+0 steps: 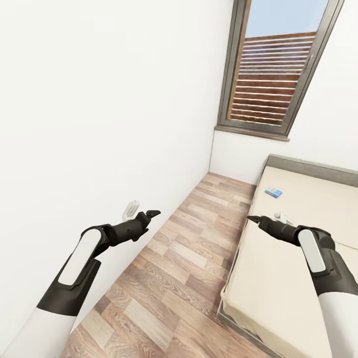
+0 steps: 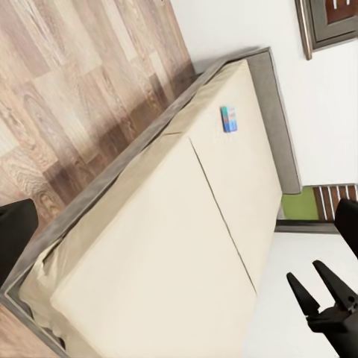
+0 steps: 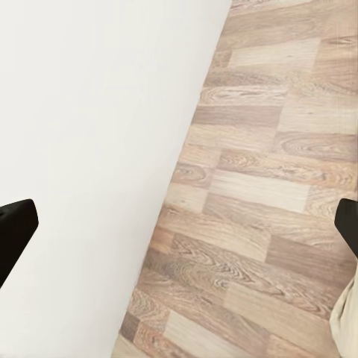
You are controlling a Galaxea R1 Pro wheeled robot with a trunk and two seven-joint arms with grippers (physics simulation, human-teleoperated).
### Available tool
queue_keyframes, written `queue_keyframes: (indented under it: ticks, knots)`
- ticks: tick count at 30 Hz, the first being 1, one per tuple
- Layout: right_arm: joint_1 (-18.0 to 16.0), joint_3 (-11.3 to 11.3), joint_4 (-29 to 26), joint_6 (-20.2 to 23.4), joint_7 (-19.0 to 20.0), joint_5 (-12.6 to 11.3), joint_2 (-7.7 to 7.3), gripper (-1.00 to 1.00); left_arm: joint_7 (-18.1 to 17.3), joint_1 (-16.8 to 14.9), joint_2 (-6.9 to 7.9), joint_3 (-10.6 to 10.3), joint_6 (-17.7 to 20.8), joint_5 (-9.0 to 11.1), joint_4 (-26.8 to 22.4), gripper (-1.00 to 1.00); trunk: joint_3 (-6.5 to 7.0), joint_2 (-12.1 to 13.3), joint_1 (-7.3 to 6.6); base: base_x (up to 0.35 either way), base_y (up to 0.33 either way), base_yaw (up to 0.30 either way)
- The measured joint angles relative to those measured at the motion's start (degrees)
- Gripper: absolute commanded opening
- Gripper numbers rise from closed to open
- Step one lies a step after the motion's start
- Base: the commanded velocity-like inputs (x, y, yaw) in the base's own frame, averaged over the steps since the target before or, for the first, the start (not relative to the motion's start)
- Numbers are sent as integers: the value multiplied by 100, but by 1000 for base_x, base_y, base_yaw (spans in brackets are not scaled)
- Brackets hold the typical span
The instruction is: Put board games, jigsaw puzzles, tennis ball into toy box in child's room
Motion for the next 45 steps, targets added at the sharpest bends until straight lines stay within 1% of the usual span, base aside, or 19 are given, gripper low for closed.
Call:
queue_keyframes:
  ticks: [1, 4, 8, 10, 25, 31, 33, 36, 38, 39, 41, 42, 44, 45]
  knots:
    - [0, 2, -1, 0, 0, 3, 0, 100, 0, 0, 0, 0, 0, 0, 0, 100, 0, 0, 0, 0, 0, -99]
    - [8, 110, -74, 11, 8, -13, 0, 100, 15, -35, 0, -3, 8, 3, 5, 100, 0, 0, 0, 0, 0, -155]
    - [7, 152, -98, 46, 7, -16, 0, 100, 21, -52, 11, -4, 15, 7, 7, 100, 3, 0, 0, 0, 0, -206]
    - [3, 184, -107, 134, 3, -21, 1, 100, 26, -65, 31, -4, 33, 6, 8, 100, 6, 0, 0, 0, 0, -247]
    - [2, 222, -152, 285, -2, -28, 2, 100, 106, -80, 69, 20, 59, 1, 15, 100, 50, 0, 0, 0, 0, -269]
    - [0, 229, -150, 315, -4, -31, 5, 100, 183, -146, 73, 28, 88, 2, 271, 100, 70, 0, 0, 0, 0, -280]
    - [0, 230, -146, 317, -7, -29, 7, 100, 265, -240, 64, 15, 125, -2, 491, 100, 77, 1, 0, 0, 0, -280]
    - [0, 230, -140, 317, -12, -26, 8, 100, 311, -287, 56, 9, 141, 0, 621, 100, 87, 0, 0, 0, 0, -280]
    - [-5, 233, -121, 316, -22, -18, 9, 100, 377, -360, 45, 0, 161, -5, 859, 100, 94, 1, 0, 0, 0, -281]
    - [-5, 233, -120, 317, -22, -19, 9, 100, 378, -361, 45, 0, 160, -3, 863, 100, 97, 0, 0, 0, 0, -281]
    - [-10, 237, -81, 316, -34, -10, 11, 100, 420, -411, 35, -5, 172, -8, 1063, 100, 104, 1, 0, 0, 0, -281]
    - [-10, 238, -80, 316, -34, -11, 11, 100, 421, -412, 35, -5, 171, -6, 1066, 100, 108, 0, 0, 0, 0, -281]
    - [-17, 242, 3, 313, -39, -1, 14, 100, 451, -447, 41, -11, 176, -18, 1225, 100, 114, 1, 0, 0, 0, -281]
    - [-18, 242, 5, 313, -39, -3, 14, 100, 452, -448, 41, -12, 175, -16, 1228, 100, 118, 0, 0, 0, 0, -281]
